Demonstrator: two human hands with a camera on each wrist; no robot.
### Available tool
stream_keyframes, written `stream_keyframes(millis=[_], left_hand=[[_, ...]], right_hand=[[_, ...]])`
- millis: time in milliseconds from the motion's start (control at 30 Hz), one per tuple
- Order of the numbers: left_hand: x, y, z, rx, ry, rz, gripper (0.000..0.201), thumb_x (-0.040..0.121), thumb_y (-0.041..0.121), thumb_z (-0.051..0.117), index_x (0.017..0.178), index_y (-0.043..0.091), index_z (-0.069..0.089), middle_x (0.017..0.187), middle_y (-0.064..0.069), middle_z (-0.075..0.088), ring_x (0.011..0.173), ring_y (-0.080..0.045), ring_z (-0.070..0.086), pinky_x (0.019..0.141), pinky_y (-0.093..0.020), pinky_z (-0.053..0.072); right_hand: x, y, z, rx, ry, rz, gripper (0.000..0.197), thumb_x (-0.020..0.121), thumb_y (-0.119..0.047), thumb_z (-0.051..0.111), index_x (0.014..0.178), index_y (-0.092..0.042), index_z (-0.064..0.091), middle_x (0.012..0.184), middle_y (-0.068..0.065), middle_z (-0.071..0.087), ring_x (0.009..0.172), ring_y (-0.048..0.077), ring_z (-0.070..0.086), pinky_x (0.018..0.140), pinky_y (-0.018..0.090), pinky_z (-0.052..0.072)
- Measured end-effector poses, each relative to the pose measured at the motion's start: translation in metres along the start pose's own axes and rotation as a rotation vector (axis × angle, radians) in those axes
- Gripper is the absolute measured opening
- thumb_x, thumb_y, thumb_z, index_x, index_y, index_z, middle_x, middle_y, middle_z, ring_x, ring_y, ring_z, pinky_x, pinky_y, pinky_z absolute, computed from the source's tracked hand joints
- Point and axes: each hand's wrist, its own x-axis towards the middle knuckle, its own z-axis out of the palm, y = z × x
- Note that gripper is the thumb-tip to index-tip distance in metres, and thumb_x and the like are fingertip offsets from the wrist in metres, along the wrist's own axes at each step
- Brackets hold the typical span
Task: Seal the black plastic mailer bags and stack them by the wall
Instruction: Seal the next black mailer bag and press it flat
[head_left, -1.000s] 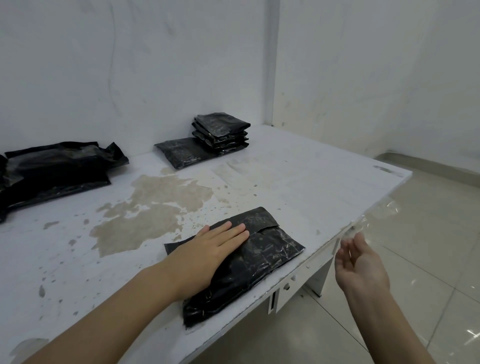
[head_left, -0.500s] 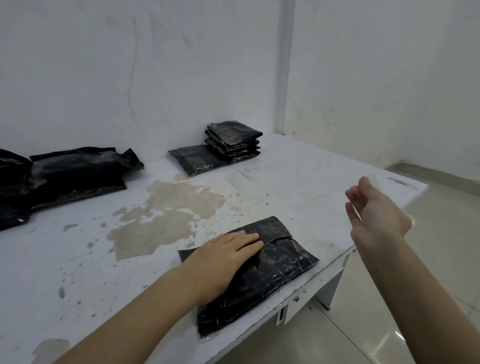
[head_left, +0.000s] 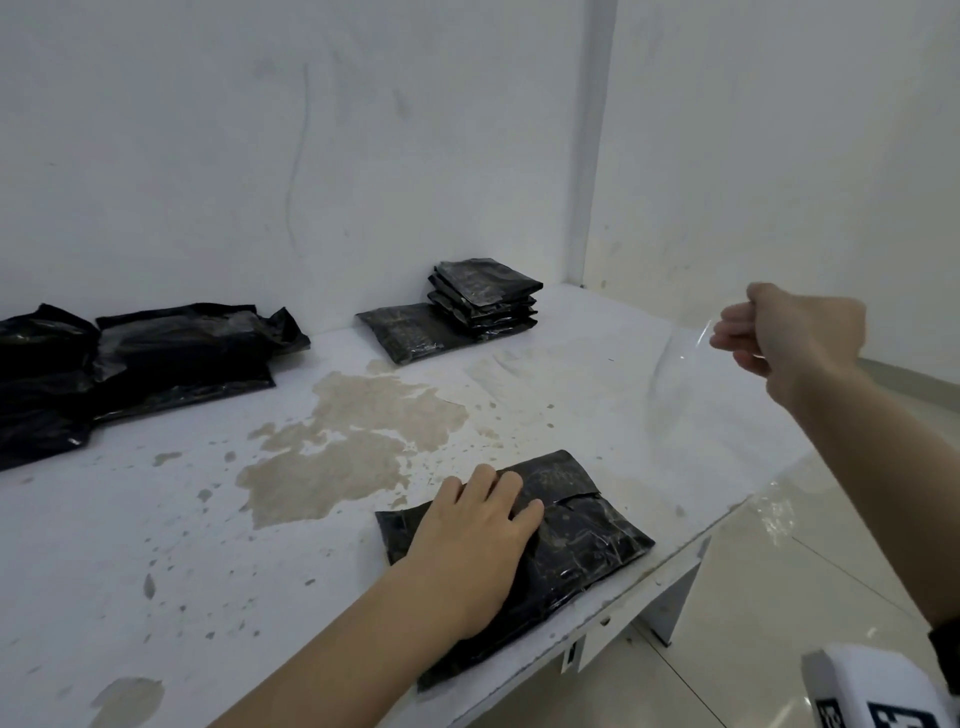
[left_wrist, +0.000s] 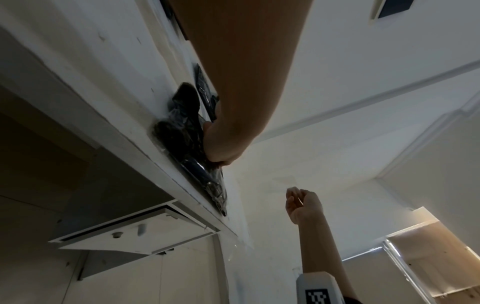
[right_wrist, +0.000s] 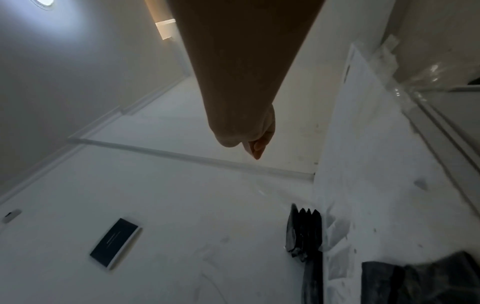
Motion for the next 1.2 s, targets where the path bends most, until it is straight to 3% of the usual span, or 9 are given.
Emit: stream_keyframes(millis=[100, 300, 433, 500, 600, 767, 867, 1033, 1200], left_hand=[[0.001, 0.007, -0.006, 0.014, -0.001, -0.023, 0.063, 0.093, 0.016, 0.047, 0.148, 0.013, 0.017, 0.145, -0.010, 0.017, 0.132, -0.028, 0.013, 0.106, -0.040, 0.019], [-0.002, 0.017, -0.008, -0.042, -0.007, -0.068, 0.057, 0.095, 0.019, 0.038, 0.148, 0.009, 0.018, 0.143, -0.008, 0.025, 0.129, -0.028, 0.018, 0.105, -0.039, 0.022], [-0.005, 0.016, -0.006, -0.192, 0.030, -0.107, 0.068, 0.094, 0.015, 0.036, 0.153, 0.013, 0.003, 0.143, -0.004, 0.029, 0.127, -0.026, 0.025, 0.104, -0.035, 0.026], [-0.007, 0.014, -0.001, -0.261, 0.078, -0.122, 0.071, 0.094, 0.015, 0.035, 0.153, 0.015, -0.004, 0.138, -0.003, 0.034, 0.122, -0.025, 0.030, 0.102, -0.032, 0.029], [-0.012, 0.012, 0.003, -0.386, 0.170, -0.152, 0.068, 0.097, 0.019, 0.034, 0.153, 0.016, -0.006, 0.134, -0.001, 0.041, 0.118, -0.021, 0.037, 0.100, -0.029, 0.032], [-0.015, 0.016, 0.002, -0.591, 0.340, -0.269, 0.062, 0.101, 0.037, 0.031, 0.146, 0.016, -0.005, 0.109, 0.006, 0.059, 0.095, -0.013, 0.054, 0.097, -0.025, 0.027], [-0.017, 0.021, 0.001, -0.545, 0.349, -0.263, 0.064, 0.100, 0.045, 0.026, 0.143, 0.021, -0.014, 0.097, 0.007, 0.056, 0.089, -0.013, 0.055, 0.107, -0.035, 0.018], [-0.018, 0.023, 0.005, -0.503, 0.334, -0.196, 0.061, 0.079, 0.055, -0.005, 0.130, 0.039, -0.035, 0.090, 0.004, 0.056, 0.081, -0.017, 0.052, 0.099, -0.037, 0.010], [-0.010, 0.017, 0.000, -0.536, 0.329, -0.275, 0.074, 0.100, 0.045, 0.025, 0.139, 0.027, -0.035, 0.081, 0.007, 0.054, 0.078, -0.016, 0.051, 0.103, -0.037, 0.013]], right_hand=[[-0.003, -0.013, 0.002, -0.062, -0.036, -0.073, 0.028, 0.085, -0.021, 0.054, 0.061, -0.010, 0.062, 0.040, -0.003, 0.057, 0.040, 0.013, 0.062, 0.039, 0.013, 0.038], [-0.026, -0.035, 0.013, -0.347, -0.167, -0.391, 0.033, 0.087, -0.024, 0.063, 0.061, -0.003, 0.065, 0.055, 0.004, 0.063, 0.037, 0.008, 0.059, 0.037, 0.011, 0.038], [-0.045, -0.049, 0.024, -0.519, -0.281, -0.567, 0.036, 0.087, -0.031, 0.066, 0.064, -0.003, 0.069, 0.060, 0.007, 0.068, 0.051, 0.013, 0.067, 0.057, 0.018, 0.049], [-0.054, -0.056, 0.030, -0.511, -0.315, -0.590, 0.036, 0.088, -0.032, 0.065, 0.066, -0.003, 0.070, 0.062, 0.007, 0.069, 0.053, 0.014, 0.068, 0.052, 0.017, 0.050], [-0.067, -0.067, 0.036, -0.425, -0.364, -0.565, 0.035, 0.089, -0.033, 0.064, 0.068, -0.005, 0.069, 0.064, 0.004, 0.068, 0.051, 0.010, 0.067, 0.041, 0.013, 0.046], [-0.082, -0.077, 0.043, -0.268, -0.463, -0.379, 0.025, 0.088, -0.029, 0.066, 0.075, -0.007, 0.069, 0.072, 0.004, 0.070, 0.059, 0.014, 0.071, 0.040, 0.013, 0.043], [-0.090, -0.072, 0.045, -0.222, -0.518, -0.277, 0.015, 0.088, -0.021, 0.066, 0.084, -0.007, 0.069, 0.079, 0.002, 0.072, 0.060, 0.018, 0.071, 0.041, 0.015, 0.045], [-0.100, -0.061, 0.044, -0.185, -0.539, -0.199, 0.010, 0.088, -0.013, 0.064, 0.082, -0.007, 0.069, 0.087, 0.004, 0.071, 0.058, 0.022, 0.071, 0.039, 0.016, 0.044], [-0.107, -0.058, 0.040, -0.130, -0.554, -0.136, 0.012, 0.089, -0.012, 0.064, 0.079, -0.006, 0.068, 0.092, 0.006, 0.070, 0.056, 0.024, 0.071, 0.038, 0.016, 0.043]])
